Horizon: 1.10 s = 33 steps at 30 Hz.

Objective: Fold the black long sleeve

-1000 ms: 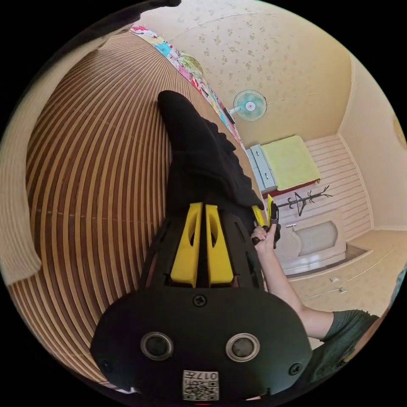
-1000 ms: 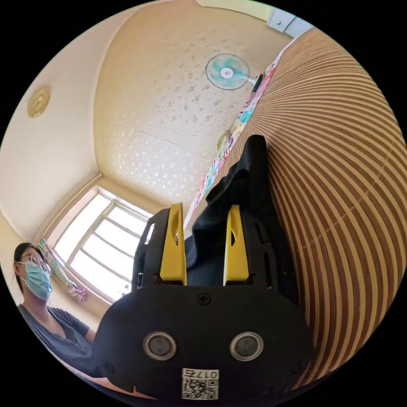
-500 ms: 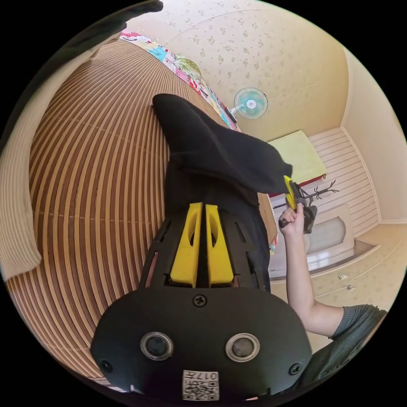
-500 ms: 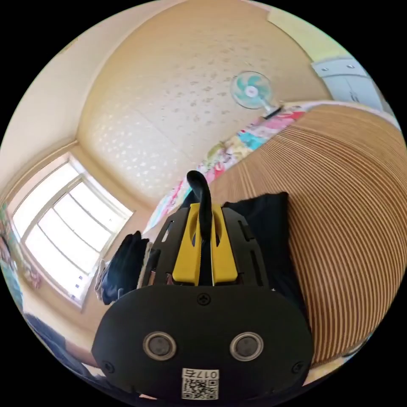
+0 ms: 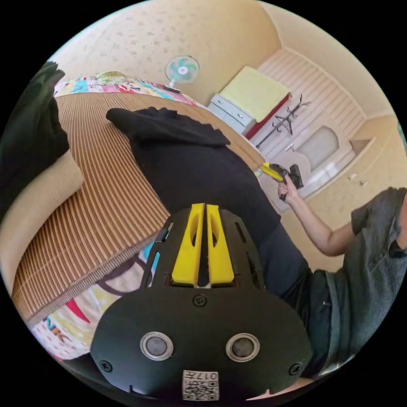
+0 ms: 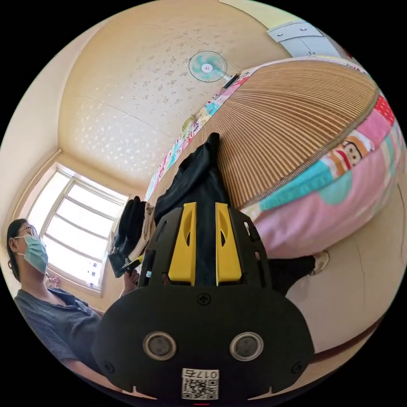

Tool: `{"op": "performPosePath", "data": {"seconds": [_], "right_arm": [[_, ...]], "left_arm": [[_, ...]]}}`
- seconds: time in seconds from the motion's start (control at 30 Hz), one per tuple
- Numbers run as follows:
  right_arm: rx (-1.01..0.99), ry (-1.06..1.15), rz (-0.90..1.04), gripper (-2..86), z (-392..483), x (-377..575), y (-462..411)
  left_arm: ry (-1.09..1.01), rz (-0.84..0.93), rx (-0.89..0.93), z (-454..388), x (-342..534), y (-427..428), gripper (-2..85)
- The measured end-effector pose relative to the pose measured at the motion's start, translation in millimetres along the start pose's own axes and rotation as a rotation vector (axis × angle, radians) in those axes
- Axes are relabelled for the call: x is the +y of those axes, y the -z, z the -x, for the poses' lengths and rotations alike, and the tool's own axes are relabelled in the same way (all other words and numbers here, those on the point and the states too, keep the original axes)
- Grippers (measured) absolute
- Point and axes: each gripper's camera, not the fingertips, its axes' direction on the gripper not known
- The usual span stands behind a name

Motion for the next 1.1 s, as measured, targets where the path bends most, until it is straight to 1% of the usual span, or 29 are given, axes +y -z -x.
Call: {"op": "performPosePath", "data": {"seconds": [0.03, 0.07, 0.1, 0.17, 0.2, 0.27, 0.33, 0.4, 0.43, 0.5, 0.53, 0.57, 0.6, 0.63, 0.67, 0.7, 0.77, 0.8, 0.87, 0.93, 1.03, 1.1], "right_arm": [[0.019, -0.004, 0.009, 7.5, -2.0, 6.1, 7.1], [0.057, -0.015, 0.028, 7.6, -5.7, 16.5, 18.9], [0.084, -0.032, 0.049, 7.7, -9.7, 25.1, 27.5], [0.09, -0.056, 0.077, 7.9, -16.7, 35.5, 32.6], [0.077, -0.084, 0.108, 8.2, -22.9, 41.2, 30.5], [0.028, -0.134, 0.135, 8.9, -31.0, 49.2, 23.8], [-0.024, -0.132, 0.143, 9.6, -30.6, 55.4, 15.1], [-0.021, -0.117, 0.179, 10.5, -23.8, 59.9, 1.1], [-0.02, -0.111, 0.189, 10.7, -21.7, 60.7, -2.3], [-0.041, -0.085, 0.224, 11.3, -15.4, 62.8, -12.9], [-0.048, -0.08, 0.231, 11.4, -14.2, 63.1, -14.7], [-0.061, -0.07, 0.242, 11.7, -11.9, 63.5, -17.0], [-0.07, -0.06, 0.251, 12.0, -9.7, 64.0, -17.8], [-0.073, -0.055, 0.256, 12.2, -8.6, 64.3, -17.7], [-0.071, -0.042, 0.271, 12.7, -6.8, 65.1, -17.4], [-0.051, -0.029, 0.289, 13.1, -5.3, 66.3, -16.7], [0.022, -0.014, 0.301, 13.7, -4.7, 69.7, -14.2], [0.077, -0.015, 0.301, 14.0, -6.3, 72.7, -11.9], [0.132, -0.029, 0.296, 14.3, -11.8, 76.9, -9.2], [0.153, -0.04, 0.309, 14.5, -19.8, 80.6, -11.7], [0.099, -0.065, 0.4, 14.3, -34.1, 86.1, -30.1], [0.146, -0.077, 0.444, 13.5, -43.9, 91.6, -40.4]], "left_arm": [[-0.021, 0.101, 0.038, -1.4, 14.6, -4.7, 0.8], [0.008, 0.202, 0.092, 2.9, 28.5, -13.8, 0.6], [0.039, 0.247, 0.117, 6.8, 35.2, -19.5, 0.5], [0.234, 0.422, 0.169, 31.3, 60.4, -49.3, 1.1], [0.276, 0.455, 0.178, 38.0, 66.2, -57.2, 3.0], [0.393, 0.515, 0.238, 63.2, 80.7, -86.0, 11.3], [0.424, 0.561, 0.304, 73.8, 80.1, -105.5, 15.7], [0.391, 0.544, 0.314, 76.2, 71.3, -111.4, 16.8], [0.363, 0.544, 0.296, 78.2, 65.0, -113.9, 15.5], [0.365, 0.559, 0.285, 86.0, 60.3, -116.6, 10.0], [0.349, 0.561, 0.325, 88.2, 57.9, -115.0, 3.7], [0.325, 0.567, 0.425, 87.5, 56.5, -113.2, 3.5], [0.315, 0.572, 0.487, 86.3, 56.7, -112.0, 3.4], [0.291, 0.563, 0.615, 82.3, 57.5, -106.9, 3.4], [0.263, 0.506, 0.728, 77.9, 58.2, -94.8, 3.3], [0.251, 0.464, 0.773, 76.5, 58.7, -86.8, 3.3], [0.241, 0.309, 0.88, 77.3, 63.7, -54.5, 3.4], [0.242, 0.27, 0.891, 78.4, 65.2, -46.2, 3.4], [0.24, 0.128, 0.912, 82.5, 70.3, -17.2, 3.5], [0.245, 0.073, 0.899, 84.4, 72.4, -4.2, 3.7], [0.237, 0.054, 0.843, 81.5, 70.7, 4.7, 3.8], [0.234, 0.055, 0.836, 79.3, 68.6, 4.2, 3.9]]}}
